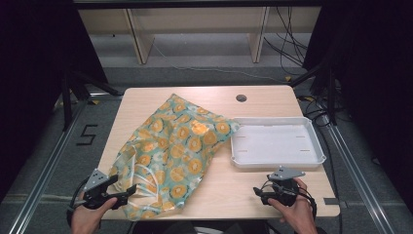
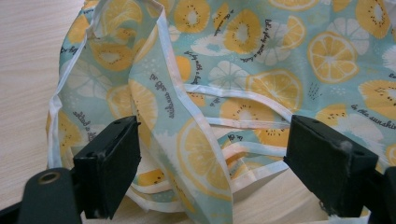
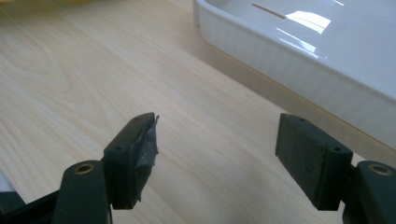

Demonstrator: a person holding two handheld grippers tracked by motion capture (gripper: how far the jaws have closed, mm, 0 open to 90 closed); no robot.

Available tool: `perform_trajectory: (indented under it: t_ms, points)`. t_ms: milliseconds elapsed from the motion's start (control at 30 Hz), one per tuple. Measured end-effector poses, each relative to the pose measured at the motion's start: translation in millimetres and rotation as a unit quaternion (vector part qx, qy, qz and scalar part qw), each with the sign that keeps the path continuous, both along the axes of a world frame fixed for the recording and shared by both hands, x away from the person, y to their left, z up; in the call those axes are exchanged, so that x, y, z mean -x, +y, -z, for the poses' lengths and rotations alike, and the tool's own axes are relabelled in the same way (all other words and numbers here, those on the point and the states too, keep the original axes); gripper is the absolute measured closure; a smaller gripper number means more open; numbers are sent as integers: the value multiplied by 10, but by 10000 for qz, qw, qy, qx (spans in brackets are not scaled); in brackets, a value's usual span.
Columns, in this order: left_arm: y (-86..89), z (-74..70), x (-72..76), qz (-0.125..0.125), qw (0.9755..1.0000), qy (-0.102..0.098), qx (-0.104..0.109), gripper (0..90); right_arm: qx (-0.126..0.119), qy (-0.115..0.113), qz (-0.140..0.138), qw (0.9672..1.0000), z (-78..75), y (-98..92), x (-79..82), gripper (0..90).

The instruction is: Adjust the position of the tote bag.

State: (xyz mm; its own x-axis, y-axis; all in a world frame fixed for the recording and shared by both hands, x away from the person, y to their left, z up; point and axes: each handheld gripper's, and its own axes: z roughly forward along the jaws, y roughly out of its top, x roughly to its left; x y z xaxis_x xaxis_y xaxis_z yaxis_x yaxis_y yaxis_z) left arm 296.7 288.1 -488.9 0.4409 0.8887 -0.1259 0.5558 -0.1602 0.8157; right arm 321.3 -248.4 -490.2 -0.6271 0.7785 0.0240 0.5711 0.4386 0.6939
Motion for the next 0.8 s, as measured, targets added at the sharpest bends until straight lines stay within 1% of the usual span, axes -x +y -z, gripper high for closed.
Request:
perform_trajectory:
  t_ms: [67,100,167,200,300,367,400,467,500,533,567,600,633,667,700,733,767,800]
  points:
    - [2,2,-2,0,10000,4,-7,173,-30,13,84,10000,3,12,9,290]
    - [3,2,0,-13,10000,4,-19,172,1,48,77,10000,-1,10,9,288]
    - [4,2,0,-13,10000,5,-15,172,29,30,45,10000,3,6,4,284]
    - [5,2,-3,-15,10000,2,-21,172,51,-14,12,10000,10,-2,-5,274]
    - [6,4,-4,-22,10000,7,-38,172,70,-41,32,10000,15,-1,-6,267]
    - [5,5,-5,-20,10000,6,-36,173,96,32,12,9999,18,9,2,254]
    - [5,6,-7,-75,10000,3,9,173,93,53,30,9999,20,18,7,248]
    - [14,2,-13,-49,10000,9,-28,176,95,87,51,9999,18,26,6,244]
    - [15,1,-17,-40,10000,20,-29,180,112,57,31,9999,18,25,7,242]
    - [10,5,-20,-49,10000,2,-16,188,65,81,89,9999,17,35,15,239]
    - [6,12,-28,-37,10000,8,2,196,68,71,77,9999,15,36,14,234]
    - [0,13,-26,-62,10000,10,-8,200,72,68,84,9999,20,44,13,231]
    - [4,8,-34,-5,10000,3,-75,202,64,133,137,9998,11,54,23,230]
    - [-4,10,-42,-9,10000,12,-31,210,130,84,47,9999,21,48,14,228]
    - [-4,5,-54,21,10000,29,-48,227,81,81,46,9999,24,55,16,226]
    - [-7,10,-66,5,10000,16,-24,245,127,63,7,9999,22,57,13,225]
    - [-10,-1,-77,-31,10000,22,-66,250,131,49,5,9999,21,60,12,224]
    - [-8,-5,-96,-10,10000,20,-89,255,167,-71,-64,9998,25,55,-2,219]
